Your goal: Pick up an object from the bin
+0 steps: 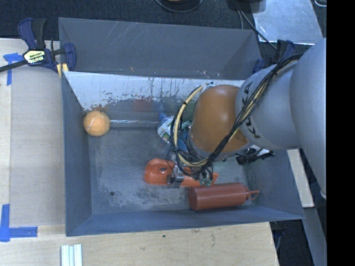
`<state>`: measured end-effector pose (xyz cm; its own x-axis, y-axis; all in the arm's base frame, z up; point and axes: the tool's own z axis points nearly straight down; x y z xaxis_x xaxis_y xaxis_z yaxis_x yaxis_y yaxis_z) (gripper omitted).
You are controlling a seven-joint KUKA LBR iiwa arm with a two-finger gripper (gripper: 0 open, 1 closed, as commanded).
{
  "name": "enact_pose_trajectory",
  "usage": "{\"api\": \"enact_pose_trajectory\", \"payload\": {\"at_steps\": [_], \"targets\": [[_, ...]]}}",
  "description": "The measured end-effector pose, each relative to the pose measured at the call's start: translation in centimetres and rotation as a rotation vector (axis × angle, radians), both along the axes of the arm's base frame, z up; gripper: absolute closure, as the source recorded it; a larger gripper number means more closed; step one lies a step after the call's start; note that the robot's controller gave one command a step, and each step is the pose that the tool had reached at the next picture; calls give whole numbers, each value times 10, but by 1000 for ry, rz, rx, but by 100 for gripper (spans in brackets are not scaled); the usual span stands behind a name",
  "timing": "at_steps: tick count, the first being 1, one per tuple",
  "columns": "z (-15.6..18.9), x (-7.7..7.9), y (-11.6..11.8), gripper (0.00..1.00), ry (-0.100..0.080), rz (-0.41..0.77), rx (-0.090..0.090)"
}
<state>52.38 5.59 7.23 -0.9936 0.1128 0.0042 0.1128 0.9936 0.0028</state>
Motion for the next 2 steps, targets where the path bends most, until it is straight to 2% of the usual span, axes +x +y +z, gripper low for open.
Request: {"api": "enact_pose_trajectory", "payload": {"at_steps": [1, 2], "targets": [[7, -2, -1, 100, 7, 0, -1], [29, -3, -1, 100, 11, -1, -2]]}}
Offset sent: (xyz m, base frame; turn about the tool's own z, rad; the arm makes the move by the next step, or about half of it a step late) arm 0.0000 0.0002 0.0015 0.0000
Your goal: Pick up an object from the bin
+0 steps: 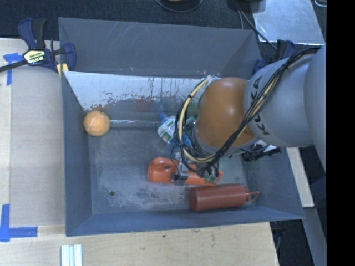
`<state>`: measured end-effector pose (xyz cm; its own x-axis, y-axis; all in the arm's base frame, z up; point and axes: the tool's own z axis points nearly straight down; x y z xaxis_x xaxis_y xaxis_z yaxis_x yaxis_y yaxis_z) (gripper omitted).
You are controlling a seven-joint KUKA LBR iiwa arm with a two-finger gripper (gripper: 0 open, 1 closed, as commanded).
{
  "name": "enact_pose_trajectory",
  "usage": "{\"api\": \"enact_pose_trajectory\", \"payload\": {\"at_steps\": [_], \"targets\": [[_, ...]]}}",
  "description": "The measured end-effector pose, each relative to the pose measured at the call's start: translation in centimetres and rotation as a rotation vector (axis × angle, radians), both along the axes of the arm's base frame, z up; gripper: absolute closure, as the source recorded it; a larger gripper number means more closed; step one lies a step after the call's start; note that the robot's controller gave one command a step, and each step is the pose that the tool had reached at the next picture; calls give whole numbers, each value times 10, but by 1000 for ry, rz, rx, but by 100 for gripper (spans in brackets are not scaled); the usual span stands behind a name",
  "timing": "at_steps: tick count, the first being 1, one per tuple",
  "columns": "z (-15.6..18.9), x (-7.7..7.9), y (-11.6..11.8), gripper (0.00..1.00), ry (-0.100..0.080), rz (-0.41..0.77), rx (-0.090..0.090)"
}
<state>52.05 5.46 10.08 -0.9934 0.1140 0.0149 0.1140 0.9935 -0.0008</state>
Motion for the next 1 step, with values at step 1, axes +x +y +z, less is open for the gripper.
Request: {"api": "enact_pose_trajectory", "payload": {"at_steps": [1], "targets": [[22, 2, 0, 100, -6, 0, 0]]}}
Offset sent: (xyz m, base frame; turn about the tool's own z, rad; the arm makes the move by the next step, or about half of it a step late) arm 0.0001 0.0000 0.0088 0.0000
